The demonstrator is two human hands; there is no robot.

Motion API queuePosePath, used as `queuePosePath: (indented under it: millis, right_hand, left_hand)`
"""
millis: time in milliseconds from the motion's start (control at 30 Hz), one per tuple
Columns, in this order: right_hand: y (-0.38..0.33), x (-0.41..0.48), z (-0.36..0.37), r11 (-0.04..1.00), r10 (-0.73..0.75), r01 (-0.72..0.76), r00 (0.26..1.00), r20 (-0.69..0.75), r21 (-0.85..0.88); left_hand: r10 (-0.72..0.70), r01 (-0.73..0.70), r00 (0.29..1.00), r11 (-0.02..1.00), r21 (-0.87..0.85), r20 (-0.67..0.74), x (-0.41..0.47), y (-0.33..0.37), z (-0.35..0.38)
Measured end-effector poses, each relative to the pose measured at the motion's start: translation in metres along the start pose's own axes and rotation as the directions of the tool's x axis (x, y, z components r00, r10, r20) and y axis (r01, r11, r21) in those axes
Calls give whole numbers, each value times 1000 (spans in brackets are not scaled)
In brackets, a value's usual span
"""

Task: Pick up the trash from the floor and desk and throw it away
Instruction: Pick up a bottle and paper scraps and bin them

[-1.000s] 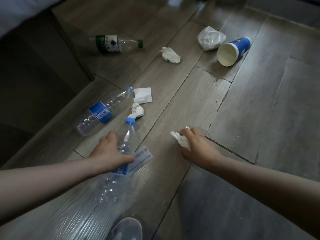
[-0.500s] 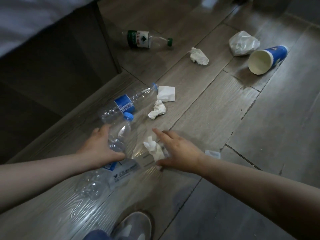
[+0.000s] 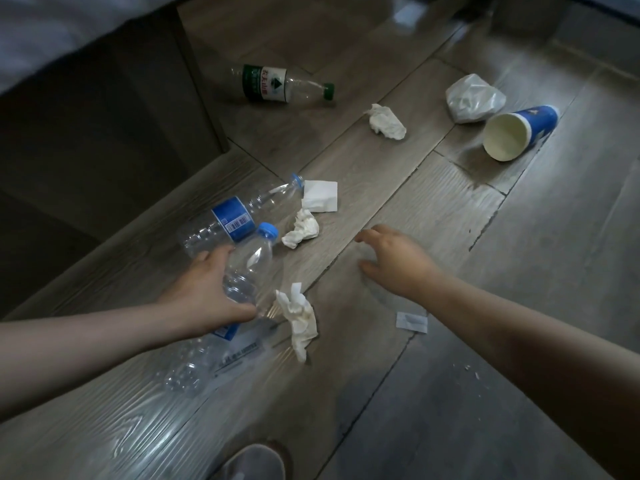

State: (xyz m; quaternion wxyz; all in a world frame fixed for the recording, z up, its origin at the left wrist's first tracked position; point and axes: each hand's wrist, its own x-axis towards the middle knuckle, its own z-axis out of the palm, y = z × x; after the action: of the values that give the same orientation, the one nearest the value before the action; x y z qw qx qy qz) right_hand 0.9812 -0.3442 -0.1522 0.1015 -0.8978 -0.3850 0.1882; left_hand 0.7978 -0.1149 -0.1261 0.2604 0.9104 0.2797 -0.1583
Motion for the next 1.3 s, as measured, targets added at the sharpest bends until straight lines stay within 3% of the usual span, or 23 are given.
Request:
queuePosePath:
  millis: [300,400,633,767,933,1000,1100,1300]
  right_hand:
    - [-13,85,-7,999,-1,4,997,-72,45]
    - [-16,102,-2,999,1,-1,1000,-4,51]
    - [-12,83,11,992,124,-121,989,-80,42]
    - [-6,25,15,988,142,-145,988,55,57]
    - [-8,-48,16,985,132,-161,925,357,53]
    - [-8,-59,12,985,126,-157,937,327,70]
    - [-9,-51,6,984,108,-130,979,171,120]
    - [-39,15,14,993,-106,103,992,63,53]
  left_hand:
    - [25,-25,1000,1000,-15,-18,7,-10,5]
    - [10,-10,1000,1000,-18,-21,5,-13,5]
    - [12,-13,999,999,-39,-32,6,-18,5]
    - [11,-12,1000,1000,-28,-22,10,-12,5]
    - [39,-39,999,999,12,8,14,2,5]
    - [51,-51,999,999,15,17,14,6,8]
    - [68,-69,997,998,14,19,15,11,11]
    - [51,-52,998,999,-6,-30,13,2,3]
